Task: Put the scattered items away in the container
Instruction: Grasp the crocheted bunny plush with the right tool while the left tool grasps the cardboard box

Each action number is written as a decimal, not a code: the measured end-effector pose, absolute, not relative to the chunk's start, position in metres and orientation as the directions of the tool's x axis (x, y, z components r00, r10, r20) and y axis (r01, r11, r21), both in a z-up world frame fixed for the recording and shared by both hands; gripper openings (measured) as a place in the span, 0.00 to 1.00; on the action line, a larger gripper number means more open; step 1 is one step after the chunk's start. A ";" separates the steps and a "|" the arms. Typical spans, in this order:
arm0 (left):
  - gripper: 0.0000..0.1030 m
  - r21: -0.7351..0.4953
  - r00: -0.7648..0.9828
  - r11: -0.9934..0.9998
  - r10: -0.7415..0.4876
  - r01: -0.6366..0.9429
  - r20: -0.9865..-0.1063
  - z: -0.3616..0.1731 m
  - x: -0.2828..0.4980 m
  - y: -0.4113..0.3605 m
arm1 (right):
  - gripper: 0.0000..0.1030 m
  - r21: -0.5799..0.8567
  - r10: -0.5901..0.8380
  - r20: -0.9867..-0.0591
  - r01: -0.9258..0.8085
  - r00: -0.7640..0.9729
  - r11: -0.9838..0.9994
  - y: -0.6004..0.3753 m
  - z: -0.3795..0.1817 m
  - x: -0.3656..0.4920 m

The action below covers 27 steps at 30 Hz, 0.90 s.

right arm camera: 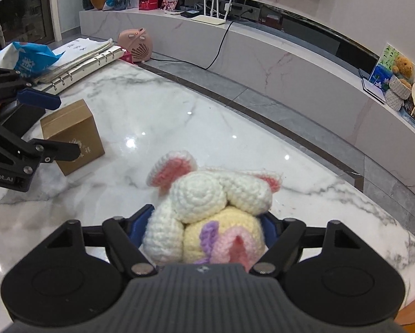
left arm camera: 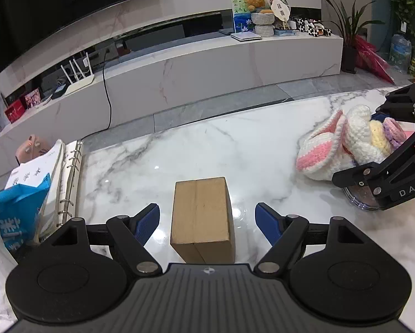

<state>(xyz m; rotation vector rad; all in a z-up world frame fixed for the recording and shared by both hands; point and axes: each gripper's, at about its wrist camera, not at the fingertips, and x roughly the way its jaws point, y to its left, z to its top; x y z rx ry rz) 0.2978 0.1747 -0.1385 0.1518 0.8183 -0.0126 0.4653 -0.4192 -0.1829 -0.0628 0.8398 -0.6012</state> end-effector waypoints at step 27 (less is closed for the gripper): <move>0.51 0.011 0.628 1.000 0.018 -0.015 -0.778 -0.141 0.295 0.191 | 0.69 -0.288 -0.517 -0.698 0.468 0.495 0.836 -0.414 -0.178 0.464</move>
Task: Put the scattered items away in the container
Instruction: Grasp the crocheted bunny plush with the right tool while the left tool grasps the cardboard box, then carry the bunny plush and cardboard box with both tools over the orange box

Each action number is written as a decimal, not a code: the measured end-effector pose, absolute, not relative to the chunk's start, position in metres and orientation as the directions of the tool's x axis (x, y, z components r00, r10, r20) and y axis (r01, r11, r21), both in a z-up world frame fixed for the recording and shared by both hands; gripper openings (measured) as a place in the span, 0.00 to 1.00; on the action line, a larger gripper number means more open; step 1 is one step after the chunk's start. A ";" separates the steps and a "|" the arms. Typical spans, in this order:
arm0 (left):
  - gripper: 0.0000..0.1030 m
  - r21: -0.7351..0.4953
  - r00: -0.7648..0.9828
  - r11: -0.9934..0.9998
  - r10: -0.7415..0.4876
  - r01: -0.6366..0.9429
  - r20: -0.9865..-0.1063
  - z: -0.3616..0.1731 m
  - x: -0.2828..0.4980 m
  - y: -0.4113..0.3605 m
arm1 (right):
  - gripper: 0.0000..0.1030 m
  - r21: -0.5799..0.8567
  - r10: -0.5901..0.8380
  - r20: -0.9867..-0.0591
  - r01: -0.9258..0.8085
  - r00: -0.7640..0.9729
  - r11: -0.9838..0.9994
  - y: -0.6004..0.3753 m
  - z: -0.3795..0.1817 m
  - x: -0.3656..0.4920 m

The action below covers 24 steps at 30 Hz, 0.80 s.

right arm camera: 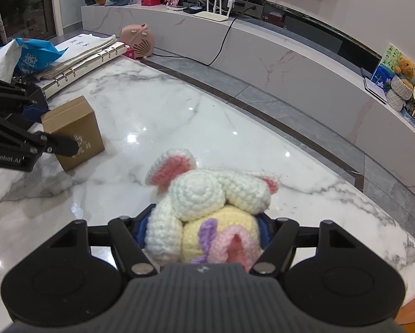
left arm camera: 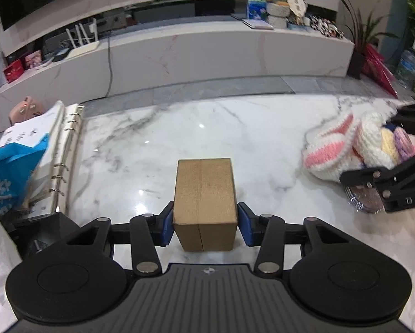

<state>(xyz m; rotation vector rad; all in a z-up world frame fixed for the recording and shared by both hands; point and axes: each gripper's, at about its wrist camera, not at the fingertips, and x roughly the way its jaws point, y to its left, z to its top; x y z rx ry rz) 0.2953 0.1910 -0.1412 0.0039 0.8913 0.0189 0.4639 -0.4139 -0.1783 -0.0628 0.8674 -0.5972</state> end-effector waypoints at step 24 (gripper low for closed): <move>0.51 -0.012 0.678 1.000 0.011 -0.029 -0.735 -0.113 0.279 0.189 | 0.69 -0.319 -0.558 -0.643 0.478 0.525 0.818 -0.391 -0.124 0.441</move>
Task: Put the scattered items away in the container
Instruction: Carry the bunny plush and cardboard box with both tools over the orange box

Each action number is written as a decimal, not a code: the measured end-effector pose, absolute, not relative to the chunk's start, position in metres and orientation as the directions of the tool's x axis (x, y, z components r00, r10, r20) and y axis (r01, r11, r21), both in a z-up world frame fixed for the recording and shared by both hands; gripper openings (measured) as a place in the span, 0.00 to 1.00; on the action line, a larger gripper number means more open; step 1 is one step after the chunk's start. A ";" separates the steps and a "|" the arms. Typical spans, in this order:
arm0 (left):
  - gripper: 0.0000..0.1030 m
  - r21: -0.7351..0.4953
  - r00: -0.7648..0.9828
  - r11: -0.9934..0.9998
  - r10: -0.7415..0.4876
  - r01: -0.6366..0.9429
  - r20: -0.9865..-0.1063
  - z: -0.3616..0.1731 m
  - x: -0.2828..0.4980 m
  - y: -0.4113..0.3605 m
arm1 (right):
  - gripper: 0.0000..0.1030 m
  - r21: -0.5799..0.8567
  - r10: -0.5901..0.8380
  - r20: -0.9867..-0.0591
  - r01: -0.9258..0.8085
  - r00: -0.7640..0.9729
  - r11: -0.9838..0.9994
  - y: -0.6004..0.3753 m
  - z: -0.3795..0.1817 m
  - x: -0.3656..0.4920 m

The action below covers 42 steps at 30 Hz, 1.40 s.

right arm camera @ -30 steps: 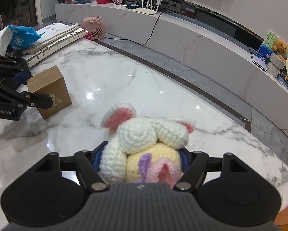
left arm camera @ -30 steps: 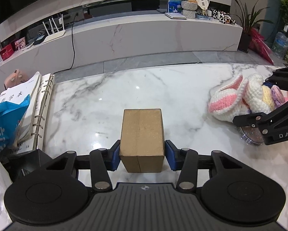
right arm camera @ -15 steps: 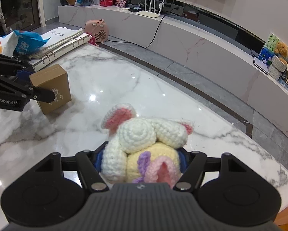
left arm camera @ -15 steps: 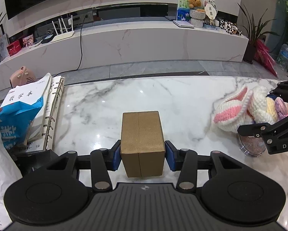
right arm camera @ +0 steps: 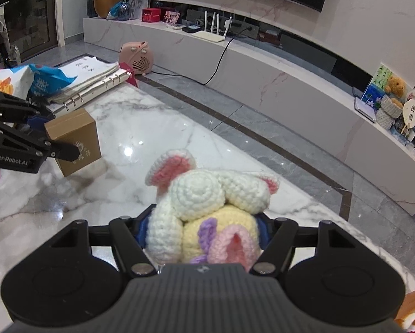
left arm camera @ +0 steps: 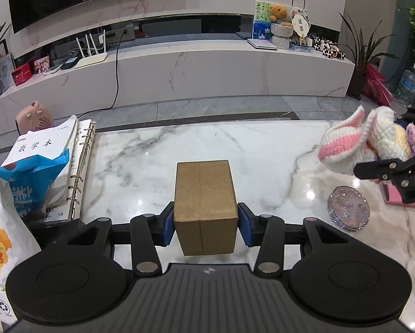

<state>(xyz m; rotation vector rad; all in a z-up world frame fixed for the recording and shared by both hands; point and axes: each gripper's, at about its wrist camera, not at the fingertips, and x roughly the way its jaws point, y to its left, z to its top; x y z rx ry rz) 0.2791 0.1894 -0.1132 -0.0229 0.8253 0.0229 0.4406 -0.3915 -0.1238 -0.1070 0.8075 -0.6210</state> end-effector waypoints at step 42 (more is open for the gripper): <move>0.51 0.206 0.839 0.929 -0.161 0.307 -0.520 0.087 0.265 -0.045 | 0.69 -0.436 -0.849 -0.269 0.729 0.455 0.528 -0.334 0.101 0.184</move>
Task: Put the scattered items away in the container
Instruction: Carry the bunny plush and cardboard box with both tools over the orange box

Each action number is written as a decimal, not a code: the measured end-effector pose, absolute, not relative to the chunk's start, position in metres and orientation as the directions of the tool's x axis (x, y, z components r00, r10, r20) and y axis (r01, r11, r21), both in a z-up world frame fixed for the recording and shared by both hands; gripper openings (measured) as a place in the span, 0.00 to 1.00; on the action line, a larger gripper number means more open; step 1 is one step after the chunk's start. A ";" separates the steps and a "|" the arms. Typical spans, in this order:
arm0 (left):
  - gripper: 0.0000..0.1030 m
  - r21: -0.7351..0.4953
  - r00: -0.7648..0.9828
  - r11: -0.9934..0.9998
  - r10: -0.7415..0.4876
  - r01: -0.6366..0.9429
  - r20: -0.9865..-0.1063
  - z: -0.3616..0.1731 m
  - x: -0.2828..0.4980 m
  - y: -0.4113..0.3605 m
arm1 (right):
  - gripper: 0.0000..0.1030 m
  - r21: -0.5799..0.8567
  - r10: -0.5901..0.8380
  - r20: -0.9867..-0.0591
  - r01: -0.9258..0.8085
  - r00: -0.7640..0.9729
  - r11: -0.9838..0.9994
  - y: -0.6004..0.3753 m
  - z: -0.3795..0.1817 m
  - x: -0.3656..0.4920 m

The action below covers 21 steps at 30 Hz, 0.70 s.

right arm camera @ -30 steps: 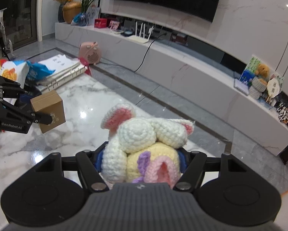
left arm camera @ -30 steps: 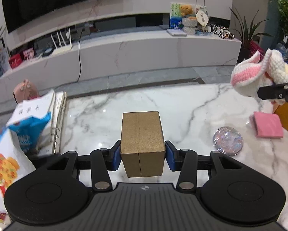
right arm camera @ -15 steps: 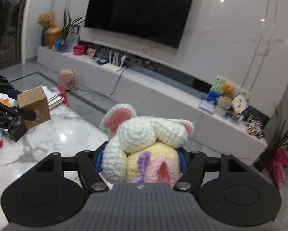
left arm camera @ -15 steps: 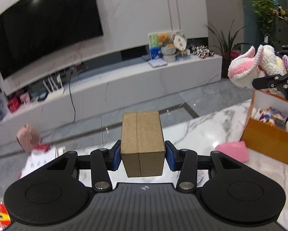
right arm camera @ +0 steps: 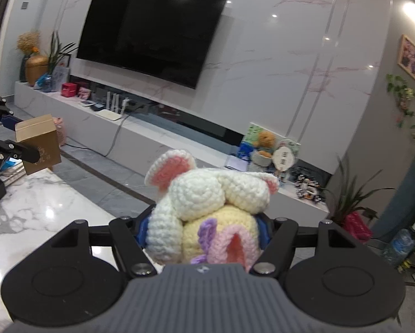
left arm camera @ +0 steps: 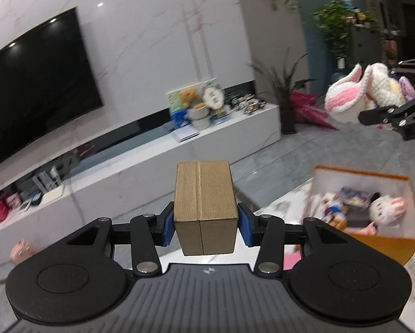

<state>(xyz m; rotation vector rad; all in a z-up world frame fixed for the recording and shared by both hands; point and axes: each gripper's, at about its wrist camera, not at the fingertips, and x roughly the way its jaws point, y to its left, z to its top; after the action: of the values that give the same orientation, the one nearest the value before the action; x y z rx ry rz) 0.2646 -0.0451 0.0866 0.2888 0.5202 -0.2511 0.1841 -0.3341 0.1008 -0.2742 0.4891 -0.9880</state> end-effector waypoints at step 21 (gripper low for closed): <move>0.51 0.136 0.704 0.793 -0.430 0.594 -0.565 0.043 0.302 -0.212 | 0.69 -0.436 -0.895 -0.314 0.789 0.317 0.432 -0.362 0.075 0.072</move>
<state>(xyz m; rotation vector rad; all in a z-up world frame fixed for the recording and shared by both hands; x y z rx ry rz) 0.3020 -0.2116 0.0431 0.3213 0.5408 -0.5802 0.0719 -0.3616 0.0753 -0.2172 0.5583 -1.1197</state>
